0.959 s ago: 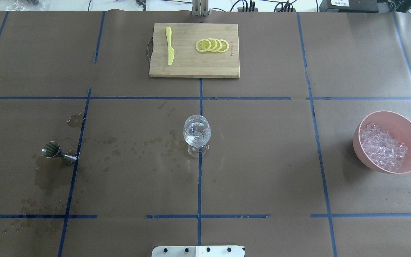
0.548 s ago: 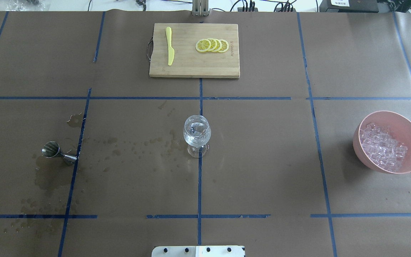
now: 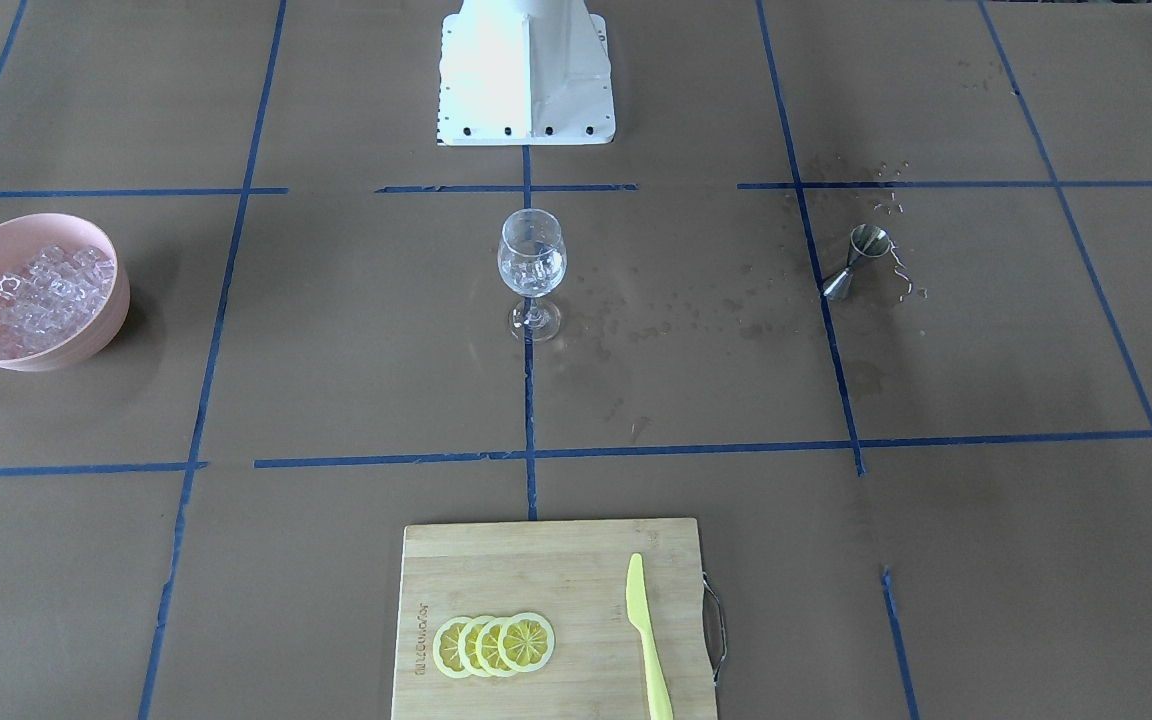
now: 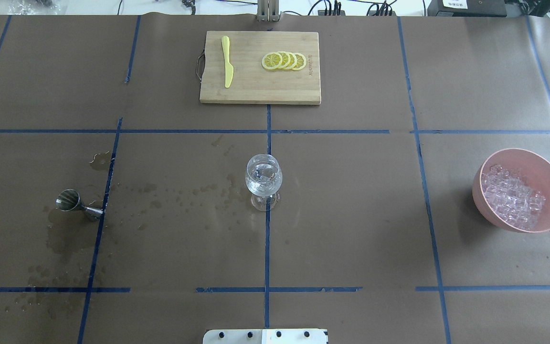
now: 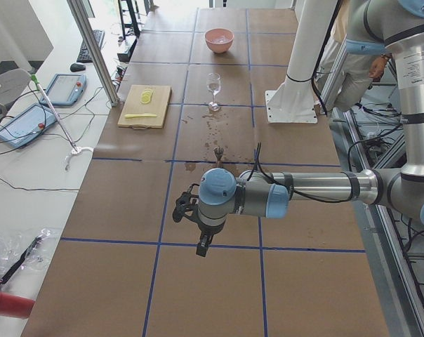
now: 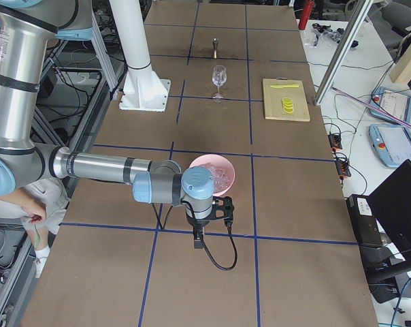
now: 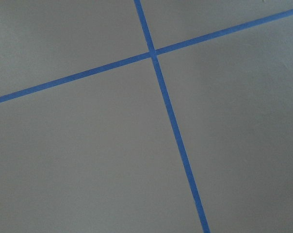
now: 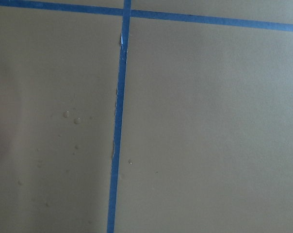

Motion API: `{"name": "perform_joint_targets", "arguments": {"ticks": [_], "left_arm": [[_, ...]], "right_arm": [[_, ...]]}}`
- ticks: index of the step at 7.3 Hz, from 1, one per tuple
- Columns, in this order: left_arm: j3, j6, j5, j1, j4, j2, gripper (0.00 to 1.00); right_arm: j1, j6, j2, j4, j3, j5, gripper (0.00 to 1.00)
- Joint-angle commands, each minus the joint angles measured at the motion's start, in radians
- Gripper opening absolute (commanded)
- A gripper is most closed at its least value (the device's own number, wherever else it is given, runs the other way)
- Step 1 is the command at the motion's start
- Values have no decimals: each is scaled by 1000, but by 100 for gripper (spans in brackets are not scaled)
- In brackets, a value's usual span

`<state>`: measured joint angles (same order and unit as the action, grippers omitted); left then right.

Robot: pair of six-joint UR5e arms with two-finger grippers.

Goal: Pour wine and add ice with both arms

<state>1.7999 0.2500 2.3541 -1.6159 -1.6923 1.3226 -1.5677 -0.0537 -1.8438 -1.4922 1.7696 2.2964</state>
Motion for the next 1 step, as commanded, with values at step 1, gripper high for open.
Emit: {"name": "perform_joint_targets", "arguments": {"ticks": [1], "left_arm": [[-1,0,1,1,-1,1,100]], "right_arm": [[0,0,0,1,-1,0,100]]}}
